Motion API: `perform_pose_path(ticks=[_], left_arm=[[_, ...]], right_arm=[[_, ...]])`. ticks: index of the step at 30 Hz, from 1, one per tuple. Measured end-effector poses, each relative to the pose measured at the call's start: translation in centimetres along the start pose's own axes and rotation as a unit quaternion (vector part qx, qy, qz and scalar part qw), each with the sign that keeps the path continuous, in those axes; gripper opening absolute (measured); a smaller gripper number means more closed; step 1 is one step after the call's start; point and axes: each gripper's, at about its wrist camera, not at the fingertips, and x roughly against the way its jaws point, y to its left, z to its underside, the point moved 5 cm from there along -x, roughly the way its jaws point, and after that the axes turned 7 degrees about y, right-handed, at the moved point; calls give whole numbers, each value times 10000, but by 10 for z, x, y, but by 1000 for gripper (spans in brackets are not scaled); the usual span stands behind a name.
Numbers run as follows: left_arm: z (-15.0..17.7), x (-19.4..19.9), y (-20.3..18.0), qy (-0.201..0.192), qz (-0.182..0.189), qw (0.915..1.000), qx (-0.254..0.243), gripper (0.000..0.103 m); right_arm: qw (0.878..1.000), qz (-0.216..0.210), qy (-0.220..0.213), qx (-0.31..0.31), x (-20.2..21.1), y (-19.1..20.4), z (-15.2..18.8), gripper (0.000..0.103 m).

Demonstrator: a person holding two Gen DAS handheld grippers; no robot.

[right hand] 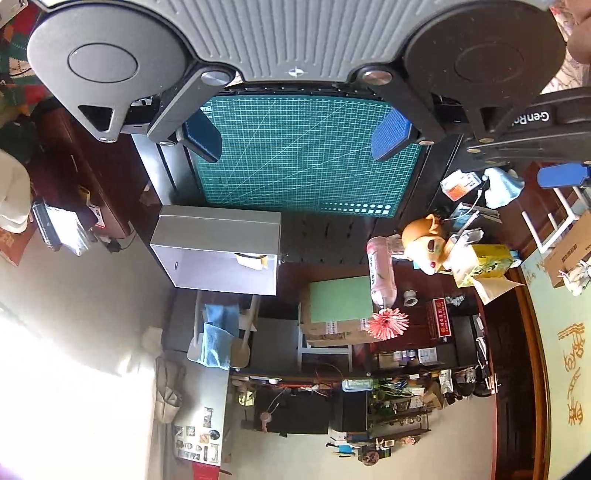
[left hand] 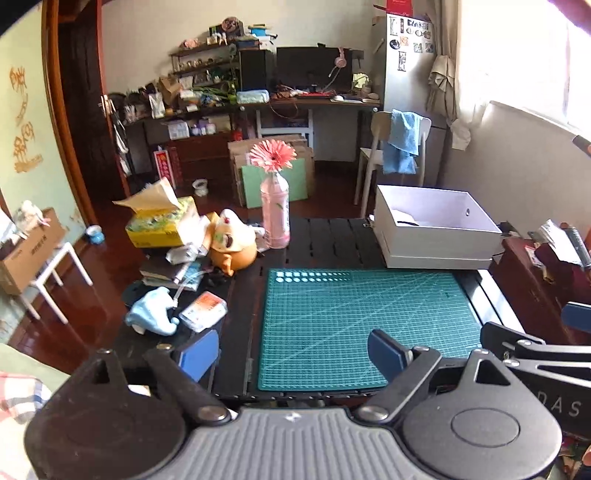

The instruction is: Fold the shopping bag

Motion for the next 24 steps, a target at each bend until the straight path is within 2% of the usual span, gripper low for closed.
perform_pose_path(ticks=[4, 10, 24], left_arm=[[0, 6, -2, -19, 68, 10000, 39, 88], [-1, 14, -1, -141, -94, 9998, 37, 88], [2, 18, -13, -128, -124, 9998, 39, 88]], right_arm=[[9999, 114, -53, -47, 5, -2, -1, 88], [9997, -49, -71, -238, 12, -3, -3, 88], [9997, -39, -67, -242, 16, 0, 2, 88]])
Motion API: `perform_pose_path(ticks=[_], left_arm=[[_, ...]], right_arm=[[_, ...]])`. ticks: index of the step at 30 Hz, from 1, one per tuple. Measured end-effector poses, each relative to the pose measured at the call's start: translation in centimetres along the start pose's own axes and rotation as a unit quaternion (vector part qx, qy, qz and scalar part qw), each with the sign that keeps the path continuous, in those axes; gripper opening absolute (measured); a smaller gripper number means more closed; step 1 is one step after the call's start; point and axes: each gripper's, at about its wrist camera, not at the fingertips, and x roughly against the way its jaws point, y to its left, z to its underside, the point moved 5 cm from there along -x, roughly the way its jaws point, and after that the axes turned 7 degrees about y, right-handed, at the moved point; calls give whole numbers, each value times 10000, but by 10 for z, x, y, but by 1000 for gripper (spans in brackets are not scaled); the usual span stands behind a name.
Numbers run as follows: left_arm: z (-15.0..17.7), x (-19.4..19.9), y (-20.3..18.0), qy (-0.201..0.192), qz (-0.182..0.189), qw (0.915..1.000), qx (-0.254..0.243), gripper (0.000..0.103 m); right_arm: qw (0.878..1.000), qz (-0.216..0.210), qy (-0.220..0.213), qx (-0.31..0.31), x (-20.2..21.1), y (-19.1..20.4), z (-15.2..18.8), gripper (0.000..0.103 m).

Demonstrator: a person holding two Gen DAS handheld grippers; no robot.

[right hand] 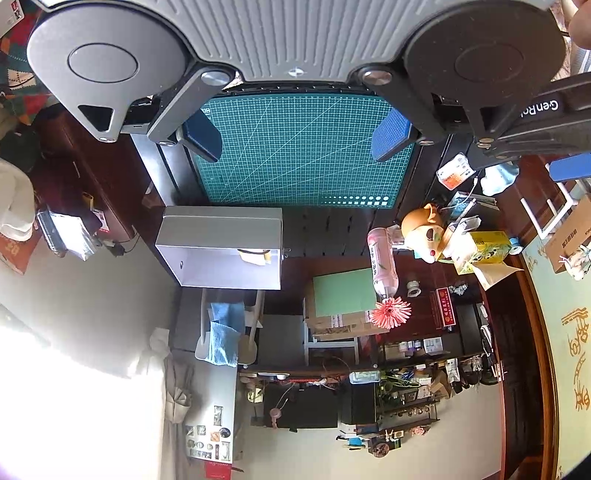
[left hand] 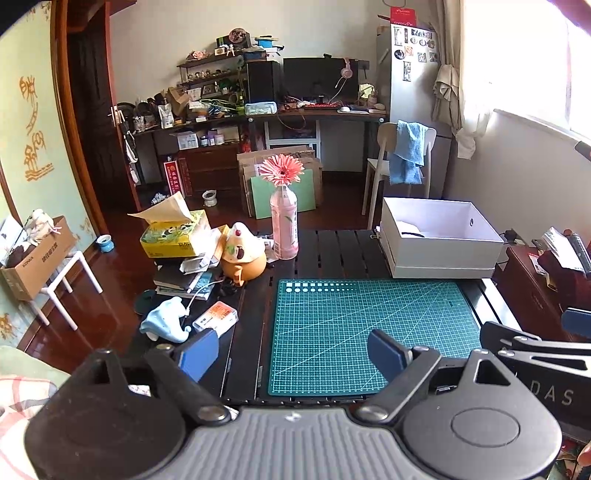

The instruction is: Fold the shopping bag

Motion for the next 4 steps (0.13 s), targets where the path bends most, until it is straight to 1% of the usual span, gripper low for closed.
perform_pose_path(ticks=[4], left_arm=[[0, 2, -4, 0, 8, 10000, 0, 88]], right_arm=[[10000, 23, -9, 10, 2, 1, 1, 88]])
